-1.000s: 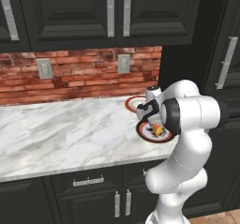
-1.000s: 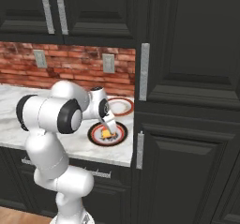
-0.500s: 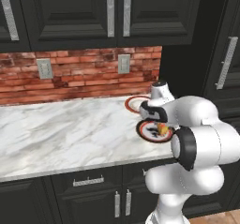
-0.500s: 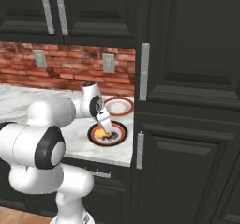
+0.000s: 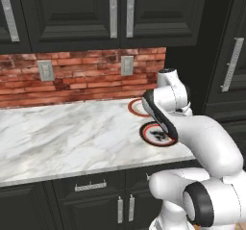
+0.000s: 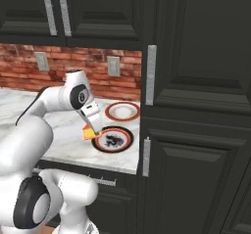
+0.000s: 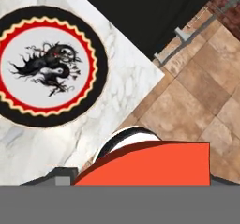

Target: Pick the cheese from the counter and place it in the microwave.

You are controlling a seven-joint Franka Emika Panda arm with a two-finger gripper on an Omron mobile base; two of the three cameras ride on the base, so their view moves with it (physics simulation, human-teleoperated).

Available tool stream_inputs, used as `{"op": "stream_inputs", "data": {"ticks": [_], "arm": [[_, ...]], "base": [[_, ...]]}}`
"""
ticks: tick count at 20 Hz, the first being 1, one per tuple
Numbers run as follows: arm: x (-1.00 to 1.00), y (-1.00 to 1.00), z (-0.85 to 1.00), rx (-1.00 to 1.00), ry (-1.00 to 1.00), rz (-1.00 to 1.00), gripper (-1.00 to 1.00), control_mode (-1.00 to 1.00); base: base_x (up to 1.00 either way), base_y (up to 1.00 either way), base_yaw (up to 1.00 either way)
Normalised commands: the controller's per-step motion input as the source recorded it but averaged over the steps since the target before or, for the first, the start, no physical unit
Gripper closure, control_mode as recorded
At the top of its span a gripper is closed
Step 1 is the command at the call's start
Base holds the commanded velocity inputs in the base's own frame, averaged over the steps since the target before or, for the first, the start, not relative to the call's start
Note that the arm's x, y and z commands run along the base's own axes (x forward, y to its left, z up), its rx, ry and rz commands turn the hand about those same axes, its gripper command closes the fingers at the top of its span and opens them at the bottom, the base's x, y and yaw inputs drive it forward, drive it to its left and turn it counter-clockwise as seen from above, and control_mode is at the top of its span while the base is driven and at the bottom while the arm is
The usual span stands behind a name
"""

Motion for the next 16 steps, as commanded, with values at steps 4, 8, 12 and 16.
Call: {"op": "stream_inputs", "data": {"ticks": [4,8,12,16], "arm": [[-0.96,0.42,0.82,0.0,0.11,0.0,1.0,-1.0],[-0.99,0.31,0.64,0.0,0.08,0.0,1.0,-1.0],[-0.73,0.19,0.21,0.0,0.07,0.02,1.0,-1.0],[0.0,0.0,0.0,0.0,0.0,0.0,1.0,-1.0]], "base": [[0.0,0.0,0.0],[0.0,0.0,0.0],[0.0,0.0,0.0],[0.0,0.0,0.0]]}}
